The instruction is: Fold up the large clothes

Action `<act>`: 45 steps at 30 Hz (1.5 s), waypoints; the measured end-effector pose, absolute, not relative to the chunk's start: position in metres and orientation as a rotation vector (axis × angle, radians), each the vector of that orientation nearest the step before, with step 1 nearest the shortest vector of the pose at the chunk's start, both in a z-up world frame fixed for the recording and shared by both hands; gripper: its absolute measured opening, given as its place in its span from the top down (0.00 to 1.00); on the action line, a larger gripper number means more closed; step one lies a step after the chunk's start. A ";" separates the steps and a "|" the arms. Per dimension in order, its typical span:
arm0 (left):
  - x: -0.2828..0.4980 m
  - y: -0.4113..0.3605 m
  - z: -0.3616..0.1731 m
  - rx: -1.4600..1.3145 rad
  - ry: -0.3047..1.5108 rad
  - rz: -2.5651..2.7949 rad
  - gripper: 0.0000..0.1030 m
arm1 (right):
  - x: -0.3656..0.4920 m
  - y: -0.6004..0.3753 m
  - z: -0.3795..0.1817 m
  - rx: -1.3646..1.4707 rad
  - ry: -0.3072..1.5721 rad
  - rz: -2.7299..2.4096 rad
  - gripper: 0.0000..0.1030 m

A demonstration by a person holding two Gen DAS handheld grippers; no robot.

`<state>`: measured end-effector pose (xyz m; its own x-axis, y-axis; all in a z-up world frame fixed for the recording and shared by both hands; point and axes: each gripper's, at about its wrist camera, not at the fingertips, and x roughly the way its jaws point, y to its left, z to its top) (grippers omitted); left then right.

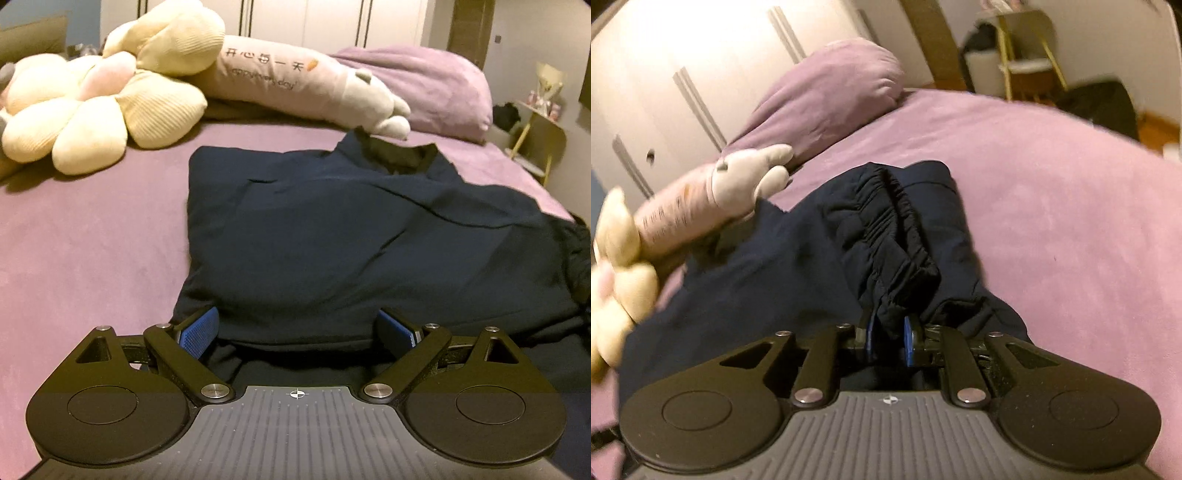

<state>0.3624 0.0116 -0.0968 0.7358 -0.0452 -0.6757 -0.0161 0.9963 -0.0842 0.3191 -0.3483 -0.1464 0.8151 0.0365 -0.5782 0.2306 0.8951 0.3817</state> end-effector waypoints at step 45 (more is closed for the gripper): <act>0.095 0.128 -0.096 -0.232 0.965 -0.036 0.00 | 0.013 -0.429 -0.147 0.515 0.861 0.009 0.49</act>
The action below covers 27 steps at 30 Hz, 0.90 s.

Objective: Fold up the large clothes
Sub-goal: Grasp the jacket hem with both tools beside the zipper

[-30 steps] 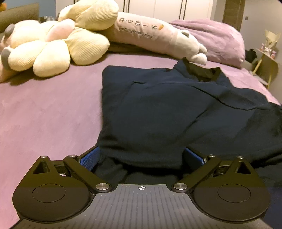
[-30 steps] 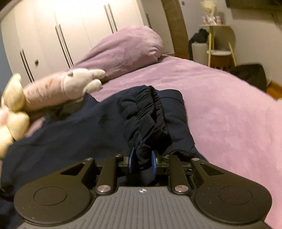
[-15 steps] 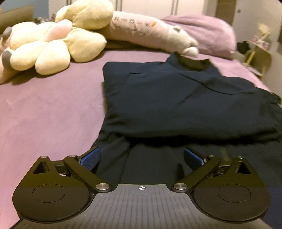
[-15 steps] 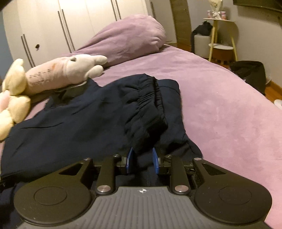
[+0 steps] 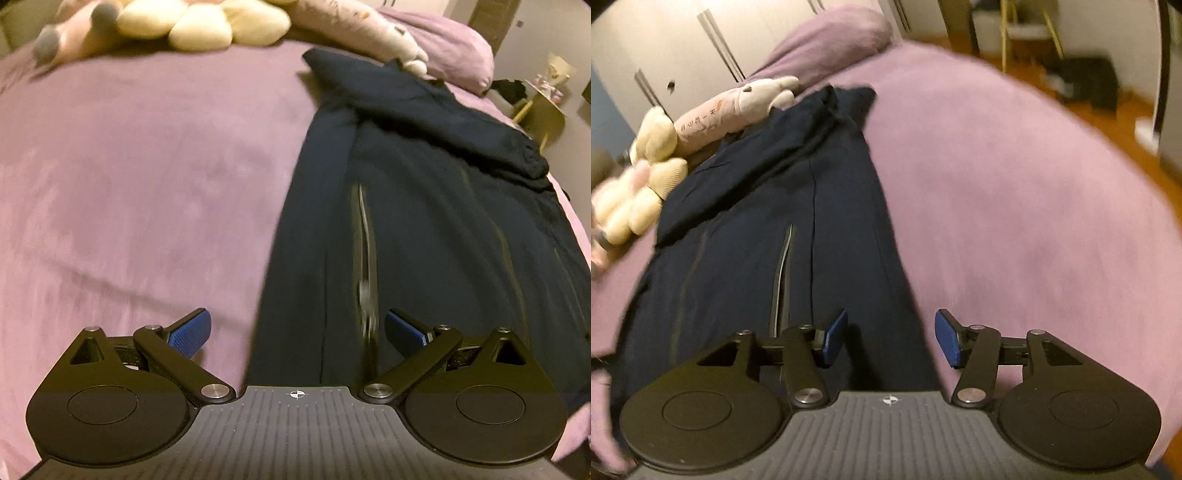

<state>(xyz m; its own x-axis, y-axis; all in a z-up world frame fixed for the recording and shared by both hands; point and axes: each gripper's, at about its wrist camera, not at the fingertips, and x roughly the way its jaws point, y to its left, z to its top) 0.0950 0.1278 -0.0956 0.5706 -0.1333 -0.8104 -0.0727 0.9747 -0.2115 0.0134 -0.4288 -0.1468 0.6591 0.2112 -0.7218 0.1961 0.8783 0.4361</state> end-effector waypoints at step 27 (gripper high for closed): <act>0.078 0.151 -0.106 -0.353 1.069 -0.212 0.74 | 0.015 -0.425 -0.150 0.444 0.937 0.205 0.76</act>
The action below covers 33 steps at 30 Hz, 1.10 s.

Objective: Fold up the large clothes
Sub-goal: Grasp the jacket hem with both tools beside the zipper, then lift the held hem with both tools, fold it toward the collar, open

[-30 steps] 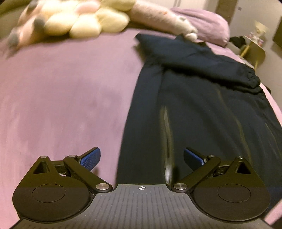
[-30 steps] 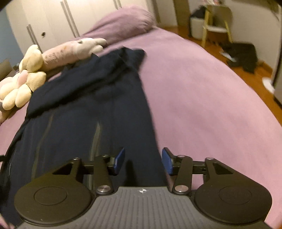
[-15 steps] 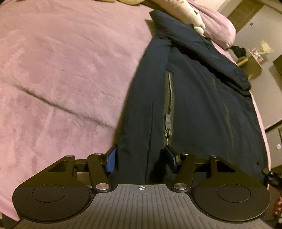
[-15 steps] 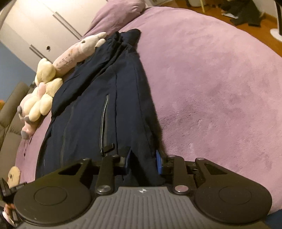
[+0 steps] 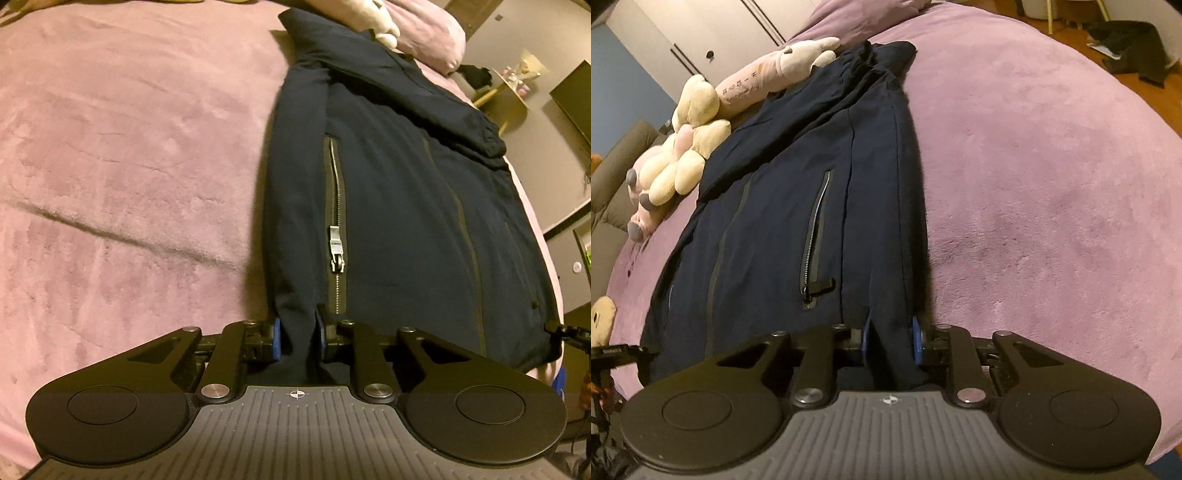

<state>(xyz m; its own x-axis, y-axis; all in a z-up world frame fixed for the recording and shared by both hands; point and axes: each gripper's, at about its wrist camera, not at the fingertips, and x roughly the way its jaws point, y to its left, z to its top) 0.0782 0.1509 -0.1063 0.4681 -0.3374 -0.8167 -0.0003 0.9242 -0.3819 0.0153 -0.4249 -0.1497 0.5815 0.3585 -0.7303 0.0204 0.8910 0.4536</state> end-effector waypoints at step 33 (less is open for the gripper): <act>0.290 0.163 -0.016 -0.718 0.750 -0.175 0.85 | 0.188 -0.448 -0.050 0.711 0.511 0.098 0.89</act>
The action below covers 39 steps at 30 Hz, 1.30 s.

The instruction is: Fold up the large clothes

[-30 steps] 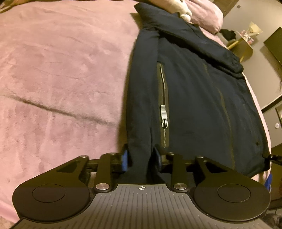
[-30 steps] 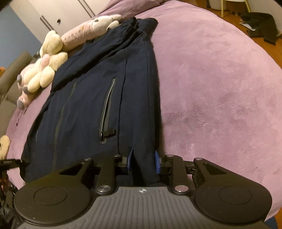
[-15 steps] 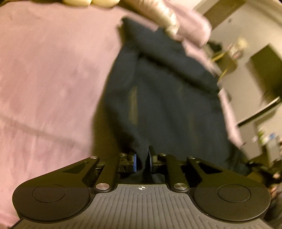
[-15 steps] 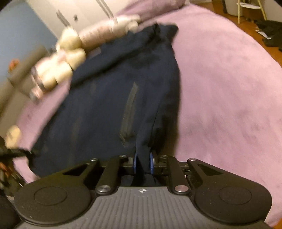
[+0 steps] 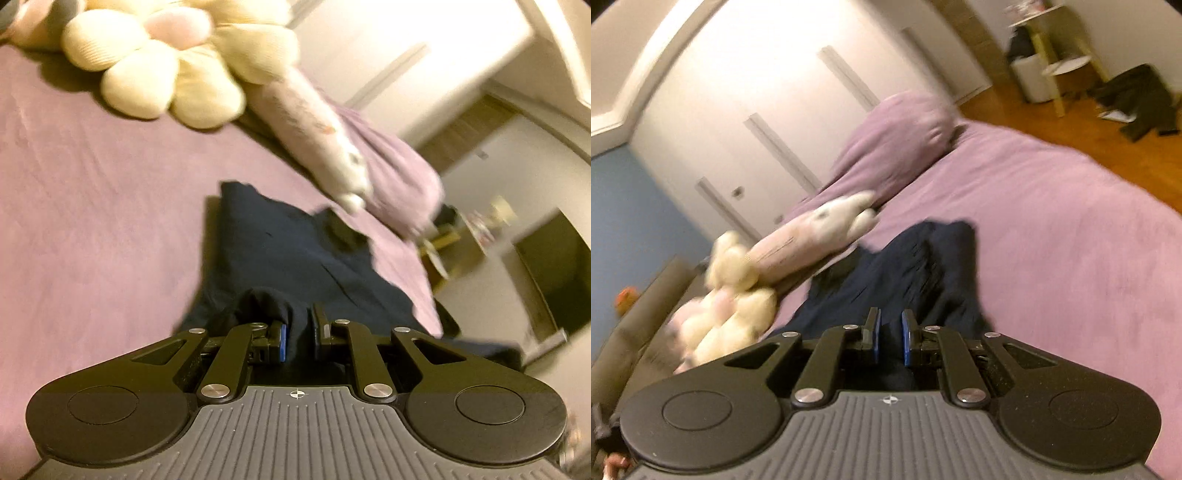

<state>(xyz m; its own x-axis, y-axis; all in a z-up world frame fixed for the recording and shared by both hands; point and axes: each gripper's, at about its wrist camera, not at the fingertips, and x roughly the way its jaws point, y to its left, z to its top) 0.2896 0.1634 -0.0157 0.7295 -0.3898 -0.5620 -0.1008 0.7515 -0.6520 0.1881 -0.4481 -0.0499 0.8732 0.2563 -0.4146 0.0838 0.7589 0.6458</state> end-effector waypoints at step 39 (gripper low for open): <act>0.362 0.163 -0.051 -0.476 0.640 -0.065 0.06 | 0.309 -0.412 -0.115 0.445 0.568 0.091 0.36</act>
